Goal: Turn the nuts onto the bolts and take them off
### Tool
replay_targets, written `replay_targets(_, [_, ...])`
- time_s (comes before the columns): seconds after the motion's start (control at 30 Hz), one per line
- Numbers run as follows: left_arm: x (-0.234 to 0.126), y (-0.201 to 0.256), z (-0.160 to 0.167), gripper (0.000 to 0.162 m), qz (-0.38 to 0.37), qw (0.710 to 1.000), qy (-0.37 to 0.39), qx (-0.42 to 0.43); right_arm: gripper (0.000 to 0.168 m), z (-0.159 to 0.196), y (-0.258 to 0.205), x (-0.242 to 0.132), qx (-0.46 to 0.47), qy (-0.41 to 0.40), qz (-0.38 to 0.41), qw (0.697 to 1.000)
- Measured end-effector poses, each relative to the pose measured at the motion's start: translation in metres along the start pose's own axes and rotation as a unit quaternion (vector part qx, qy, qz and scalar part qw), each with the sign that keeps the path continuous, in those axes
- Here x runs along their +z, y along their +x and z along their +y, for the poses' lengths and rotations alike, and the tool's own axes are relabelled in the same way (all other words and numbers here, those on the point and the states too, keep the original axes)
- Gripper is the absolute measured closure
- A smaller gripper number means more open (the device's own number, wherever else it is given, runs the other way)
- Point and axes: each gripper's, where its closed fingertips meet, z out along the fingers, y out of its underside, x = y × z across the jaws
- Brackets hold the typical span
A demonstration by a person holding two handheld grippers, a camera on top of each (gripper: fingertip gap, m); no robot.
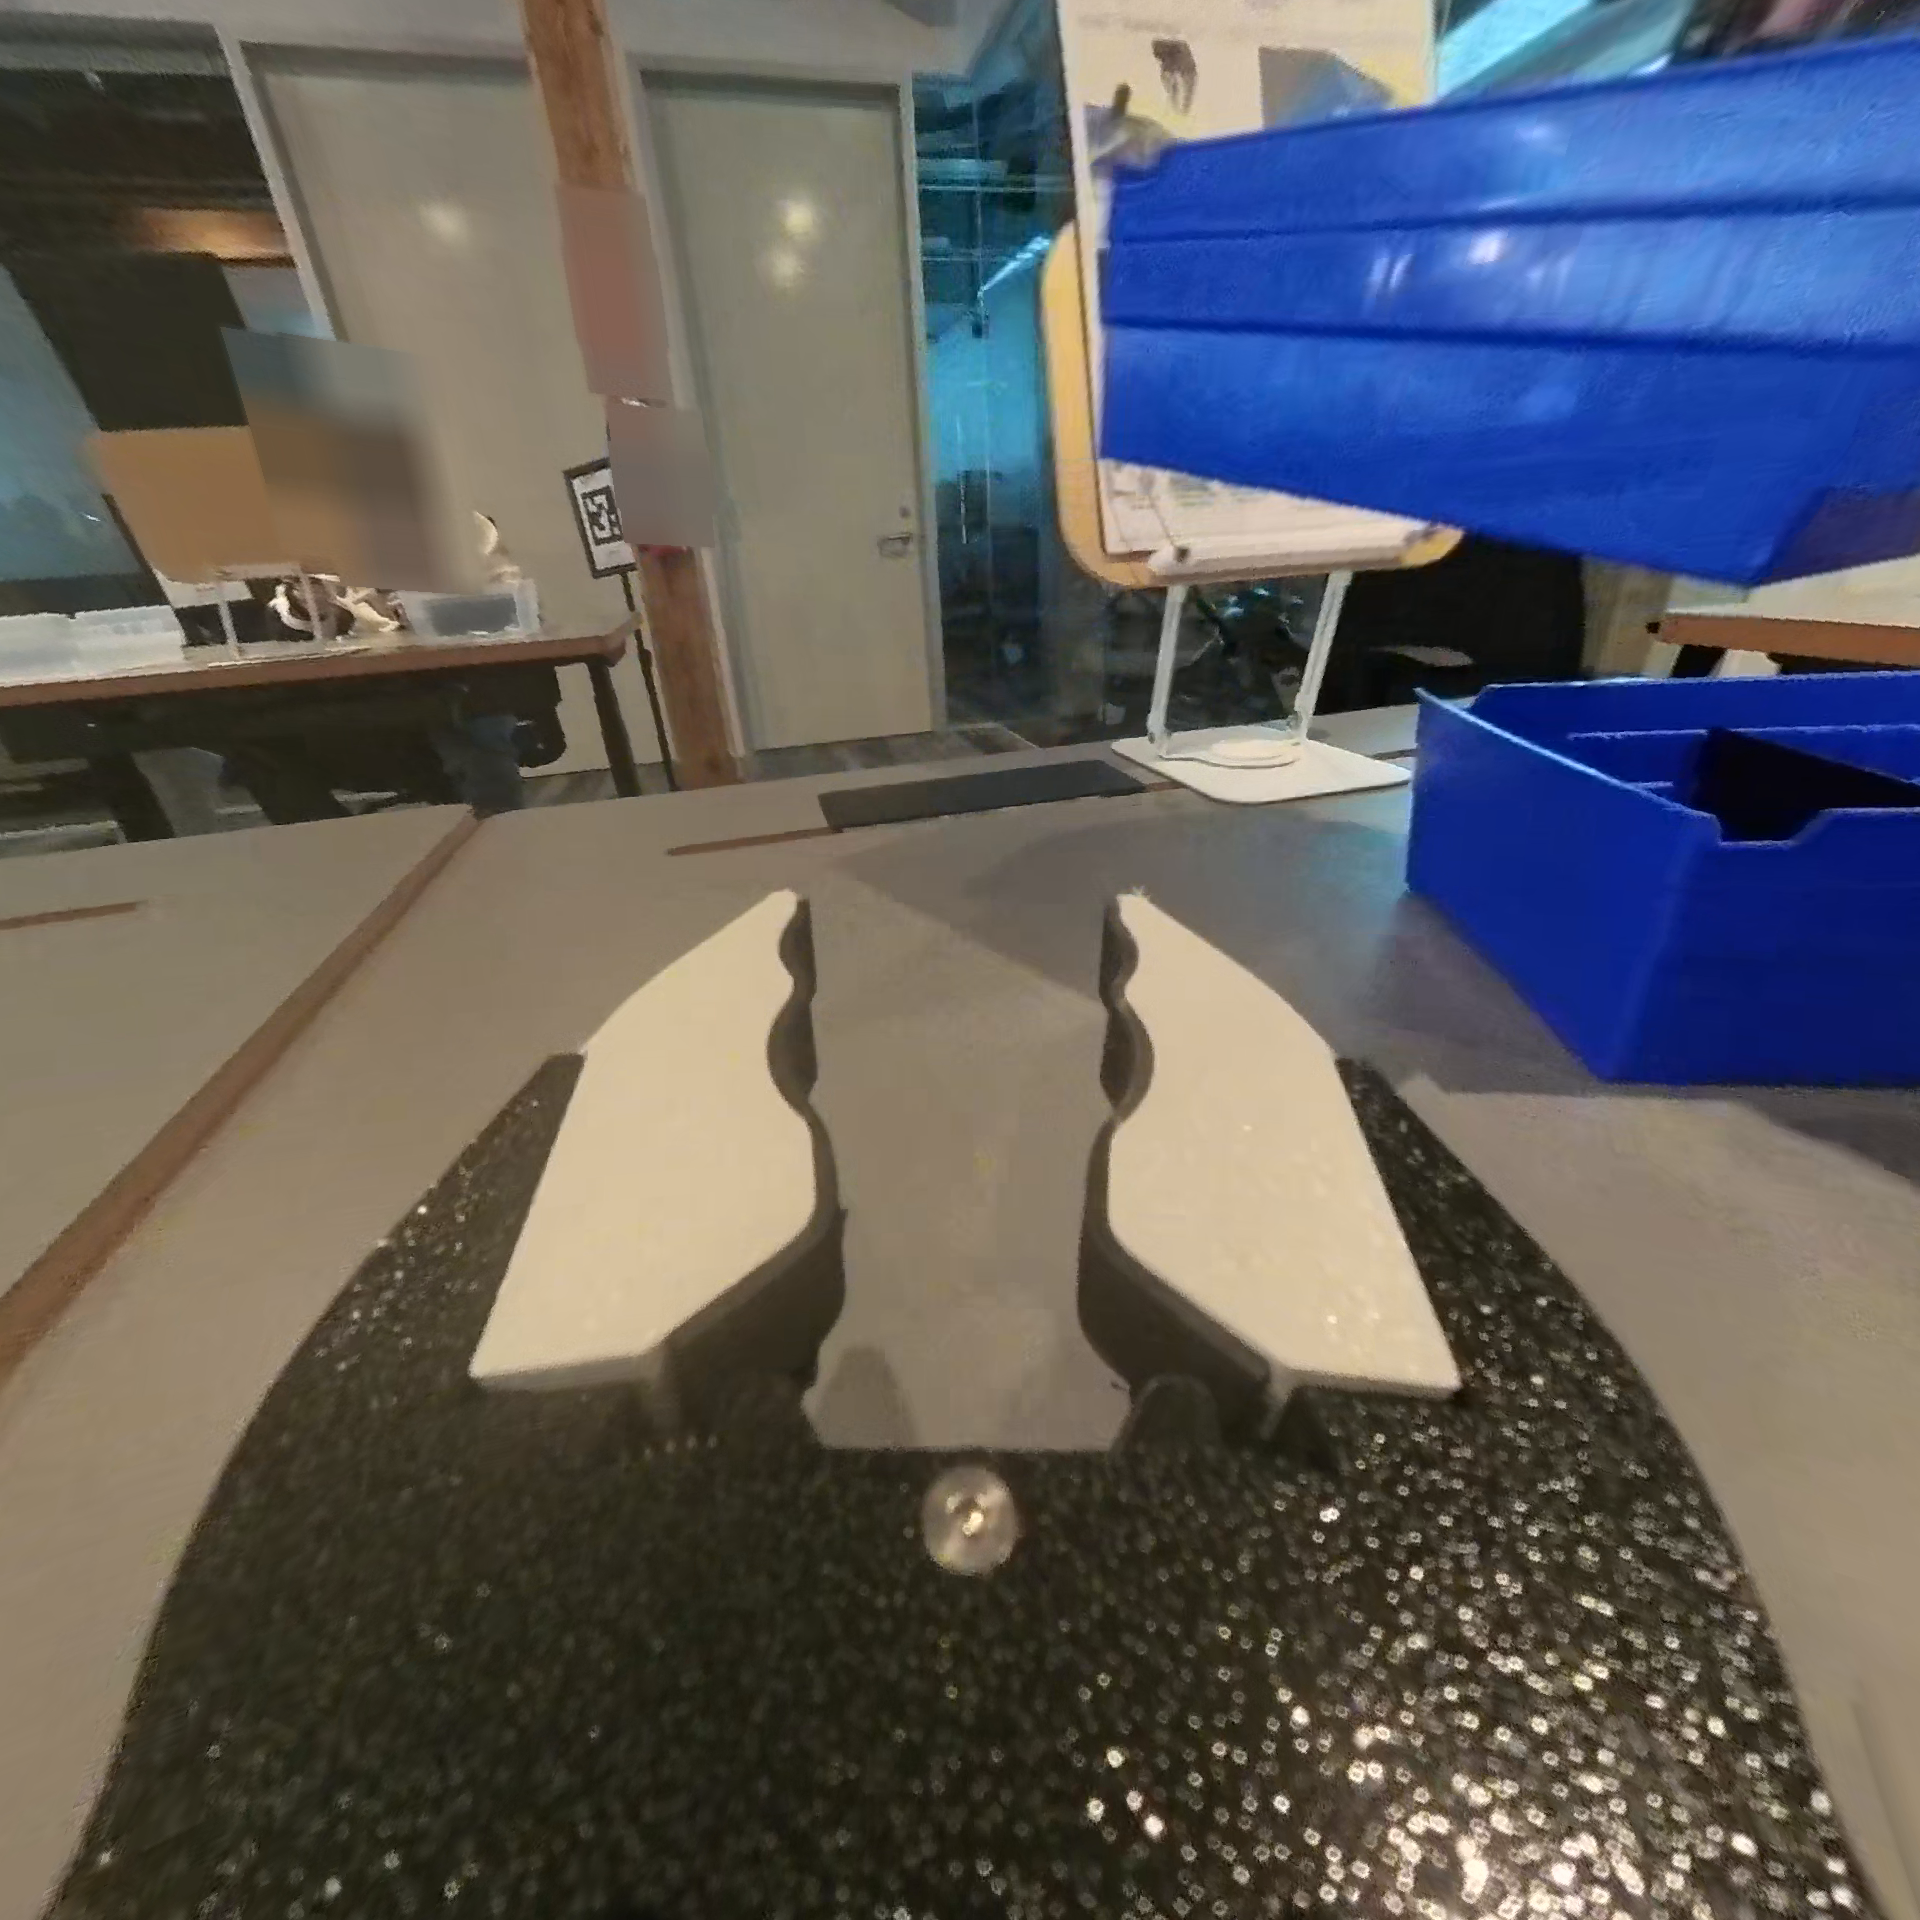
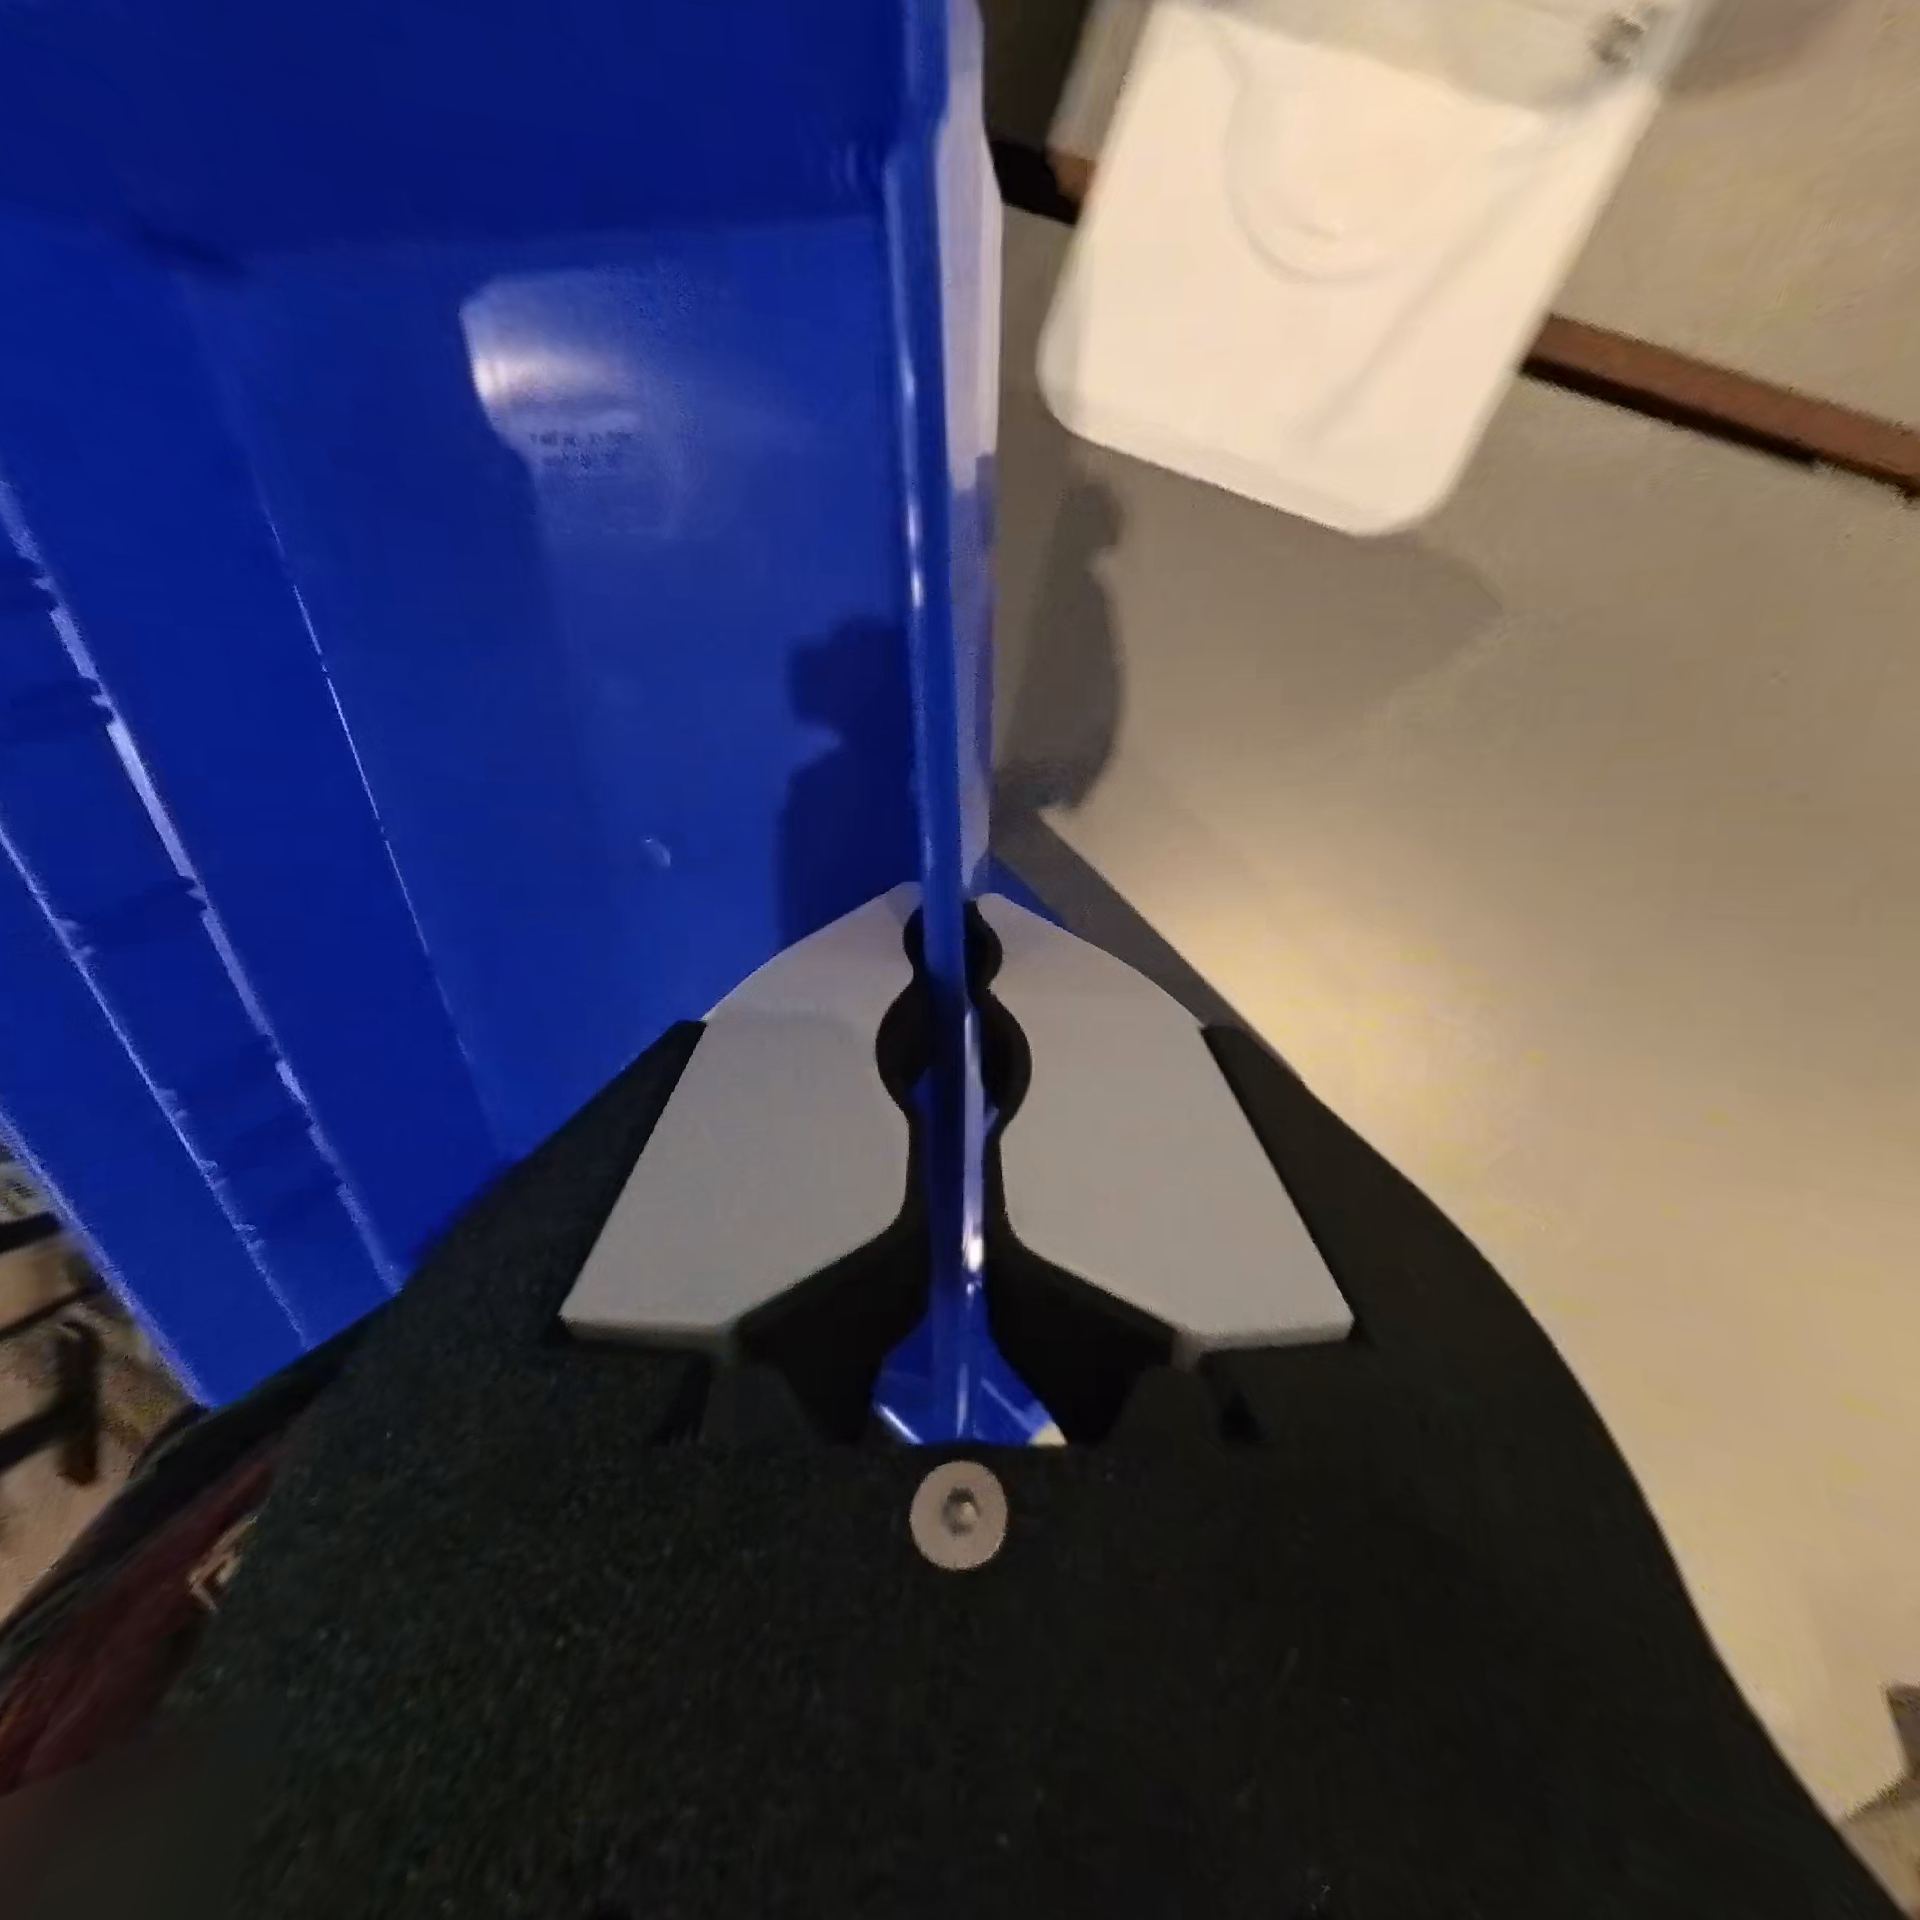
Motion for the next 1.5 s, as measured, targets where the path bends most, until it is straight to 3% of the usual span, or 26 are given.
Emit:
replay_targets(0.33, [0.011,0.026,0.004,0.11,0.02,0.998,-0.033,0.047,0.164,0.135,0.218,-0.088,0.176,0.045,0.018,0.983])
replay_targets(0.6, [0.032,0.069,0.008,0.11,0.041,0.998,-0.04,0.03,0.164,0.214,0.336,-0.07,0.238,0.019,0.056,0.97])
replay_targets(0.93, [0.047,0.089,-0.005,0.11,0.017,0.999,-0.041,0.025,0.163,0.221,0.38,0.0,0.196,-0.049,0.054,0.978])
replay_targets(1.2, [0.046,0.093,-0.003,0.11,0.012,0.999,-0.049,0.013,0.164,0.22,0.389,0.029,0.168,-0.071,0.055,0.982])
replay_targets(1.3, [0.046,0.097,0.0,0.109,0.018,0.998,-0.051,0.008,0.158,0.213,0.387,0.03,0.178,-0.037,0.036,0.983])
replay_targets(1.37, [0.046,0.101,0.001,0.109,0.024,0.998,-0.051,0.005,0.133,0.2,0.376,0.028,0.198,0.009,-0.017,0.98])
replay_targets(1.4, [0.046,0.103,0.002,0.109,0.027,0.998,-0.052,0.003,0.128,0.194,0.374,0.023,0.199,0.034,-0.024,0.979])
replay_targets(1.5, [0.043,0.109,0.005,0.108,0.04,0.998,-0.055,-0.006,0.127,0.178,0.374,0.0,0.172,0.114,0.0,0.979])
